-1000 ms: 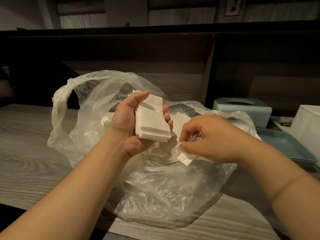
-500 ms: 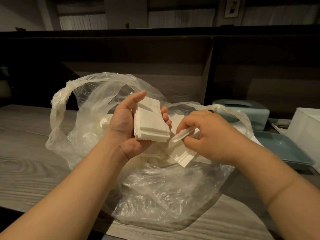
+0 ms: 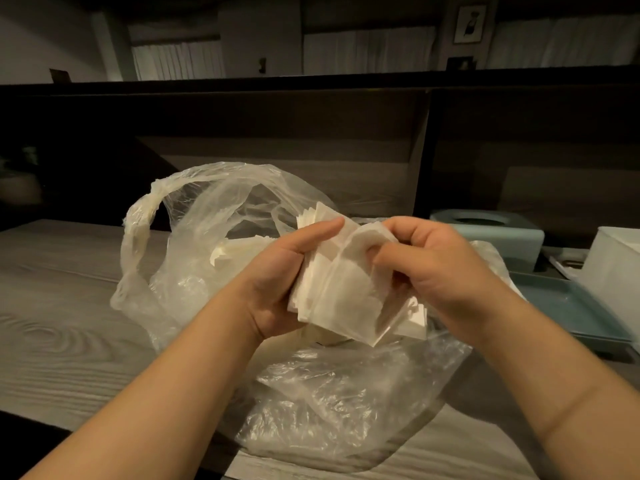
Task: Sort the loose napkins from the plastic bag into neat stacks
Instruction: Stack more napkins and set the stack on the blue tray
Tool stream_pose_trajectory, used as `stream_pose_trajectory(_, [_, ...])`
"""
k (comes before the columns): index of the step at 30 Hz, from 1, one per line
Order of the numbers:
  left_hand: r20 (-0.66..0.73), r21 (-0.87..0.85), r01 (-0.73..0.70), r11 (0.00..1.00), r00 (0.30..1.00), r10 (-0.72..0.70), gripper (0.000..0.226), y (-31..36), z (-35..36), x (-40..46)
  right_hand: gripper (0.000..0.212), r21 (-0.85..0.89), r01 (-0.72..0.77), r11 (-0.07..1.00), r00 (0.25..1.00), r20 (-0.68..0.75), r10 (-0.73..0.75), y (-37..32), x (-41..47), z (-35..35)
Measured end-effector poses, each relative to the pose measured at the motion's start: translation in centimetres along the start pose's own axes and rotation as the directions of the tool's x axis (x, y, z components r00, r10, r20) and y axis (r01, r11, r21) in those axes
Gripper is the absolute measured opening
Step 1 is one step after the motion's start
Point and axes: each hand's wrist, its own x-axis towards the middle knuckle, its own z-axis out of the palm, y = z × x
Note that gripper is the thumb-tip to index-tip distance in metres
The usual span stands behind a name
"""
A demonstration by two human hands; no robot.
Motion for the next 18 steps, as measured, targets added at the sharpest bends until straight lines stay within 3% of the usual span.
stream_pose_trajectory(9, [0.016,0.061,0.013,0.998,1.000,-0.014,0.060,-0.4,0.3,0.1,0.006,0.046,-0.045,0.998,0.994,-0.101,0.050,-0.3,-0.4,1.2])
stream_pose_trajectory(13, [0.102,0.053,-0.031,0.998,0.994,0.025,0.067,-0.5,0.7,-0.4,0.021,-0.222,0.037,0.974,0.979,-0.187,-0.079,0.5,0.0,1.6])
stream_pose_trajectory(15, [0.174,0.065,-0.053,0.996,0.984,0.041,0.072,-0.5,0.9,-0.6,0.030,-0.341,0.082,0.937,0.975,-0.167,-0.146,0.4,-0.1,1.3])
stream_pose_trajectory(18, [0.275,0.180,-0.048,0.982,0.961,-0.003,0.061,-0.3,1.8,-0.9,0.043,-0.391,0.120,0.913,0.982,-0.089,-0.167,-0.9,-0.6,0.2])
